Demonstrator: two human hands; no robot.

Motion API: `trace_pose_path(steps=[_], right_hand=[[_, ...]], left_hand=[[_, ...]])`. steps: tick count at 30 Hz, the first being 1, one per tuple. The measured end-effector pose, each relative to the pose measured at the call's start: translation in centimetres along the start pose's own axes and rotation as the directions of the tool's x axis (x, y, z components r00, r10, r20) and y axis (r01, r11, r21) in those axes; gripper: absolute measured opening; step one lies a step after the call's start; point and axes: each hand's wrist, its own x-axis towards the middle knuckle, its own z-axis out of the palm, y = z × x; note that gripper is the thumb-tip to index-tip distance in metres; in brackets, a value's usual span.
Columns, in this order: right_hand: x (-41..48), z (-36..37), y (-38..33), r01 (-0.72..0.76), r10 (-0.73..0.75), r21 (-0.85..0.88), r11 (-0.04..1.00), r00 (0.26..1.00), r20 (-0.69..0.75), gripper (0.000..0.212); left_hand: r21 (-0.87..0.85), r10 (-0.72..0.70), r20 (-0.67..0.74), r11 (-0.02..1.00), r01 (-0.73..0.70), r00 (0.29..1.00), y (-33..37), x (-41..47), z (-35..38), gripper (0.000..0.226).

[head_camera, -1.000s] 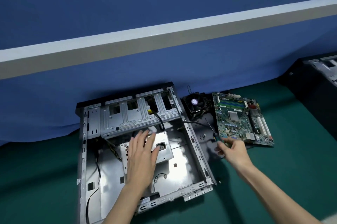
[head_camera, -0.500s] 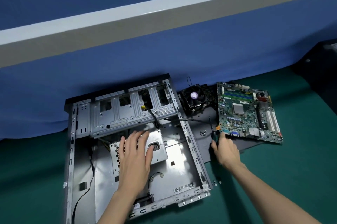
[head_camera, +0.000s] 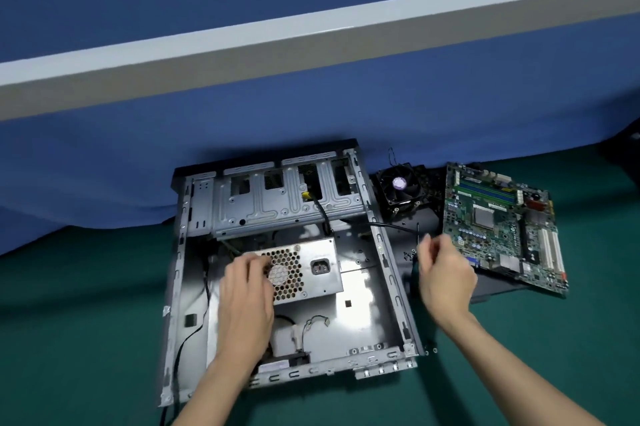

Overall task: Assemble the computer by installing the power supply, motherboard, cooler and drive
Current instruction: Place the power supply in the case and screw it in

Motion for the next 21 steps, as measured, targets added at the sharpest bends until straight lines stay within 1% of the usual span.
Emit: trace_pose_path(steps=[1,2,3,4,5,6,7,8,9,10,11,12,13,14,17,18,19,21], right_hand=[[-0.1,-0.5,-1.7,0.085,-0.081,0.054,0.995,0.994,-0.074,0.027],[-0.4,-0.8,-3.4,0.167,-0.156,0.099,0.981,0.982,-0.104,0.027],[-0.9,-1.0,-5.2,0.247,-0.236,0.13,0.96,0.967,-0.092,0.026],[-1.6,-0.9,-6.9,0.337,-0.332,0.151,0.929,0.941,-0.06,0.024],[-2.3,-0.6,-8.4,0.437,-0.44,0.167,0.884,0.898,-0.019,0.021],[-3.2,-0.2,-9.8,0.524,-0.542,0.185,0.831,0.838,0.059,0.02],[-4.1,0.4,-11.2,0.578,-0.611,0.203,0.791,0.768,0.192,0.029],[-4.9,1.0,-12.6,0.604,-0.636,0.213,0.768,0.681,0.363,0.047],[-5.6,1.9,-13.7,0.628,-0.628,0.205,0.751,0.583,0.516,0.066],[-6.2,2.8,-14.7,0.672,-0.609,0.168,0.721,0.5,0.615,0.081],[-6.7,3.7,-15.5,0.724,-0.592,0.124,0.678,0.438,0.676,0.094],[-7.2,4.5,-16.2,0.769,-0.57,0.079,0.635,0.397,0.719,0.104],[-7.5,5.1,-16.7,0.8,-0.54,0.032,0.599,0.374,0.754,0.112],[-7.7,5.7,-17.0,0.821,-0.51,-0.016,0.571,0.371,0.776,0.115],[-7.8,6.8,-17.1,0.832,-0.493,-0.116,0.542,0.427,0.758,0.11],[-7.8,6.9,-17.0,0.83,-0.498,-0.124,0.544,0.438,0.748,0.107],[-7.7,7.0,-17.0,0.825,-0.499,-0.12,0.552,0.442,0.745,0.105],[-7.7,7.0,-17.0,0.816,-0.499,-0.099,0.569,0.439,0.747,0.102]], left_hand=[[0.072,-0.053,-0.022,0.996,0.055,0.998,-1.0,-0.5,-0.7,0.027],[0.141,-0.12,-0.016,0.982,0.121,0.993,-2.0,-0.8,-1.4,0.029],[0.213,-0.174,0.011,0.962,0.168,0.985,-3.0,-1.3,-1.9,0.031],[0.296,-0.201,0.066,0.939,0.173,0.977,-3.8,-1.5,-2.4,0.033],[0.39,-0.197,0.148,0.912,0.125,0.969,-4.5,-1.7,-2.8,0.036],[0.489,-0.173,0.254,0.872,0.028,0.951,-5.0,-1.8,-3.2,0.039],[0.577,-0.174,0.381,0.812,-0.087,0.908,-5.2,-1.8,-3.5,0.04],[0.621,-0.191,0.475,0.764,-0.173,0.859,-5.3,-1.8,-3.5,0.037],[0.637,-0.196,0.54,0.731,-0.246,0.818,-5.6,-1.7,-3.4,0.032],[0.64,-0.187,0.593,0.699,-0.318,0.783,-5.9,-1.5,-3.5,0.027],[0.635,-0.179,0.636,0.675,-0.377,0.75,-6.1,-1.3,-3.6,0.024],[0.618,-0.154,0.665,0.663,-0.422,0.731,-6.3,-1.1,-3.7,0.025],[0.596,-0.126,0.684,0.665,-0.451,0.718,-6.4,-0.9,-3.9,0.027],[0.57,-0.103,0.695,0.681,-0.46,0.711,-6.4,-0.7,-4.2,0.029],[0.519,-0.065,0.695,0.734,-0.437,0.716,-6.3,0.1,-5.1,0.033],[0.509,-0.075,0.676,0.767,-0.391,0.733,-6.1,0.6,-5.7,0.033],[0.5,-0.094,0.637,0.806,-0.317,0.765,-5.9,1.5,-6.6,0.033],[0.476,-0.127,0.516,0.865,-0.16,0.847,-5.7,4.0,-8.9,0.03]])
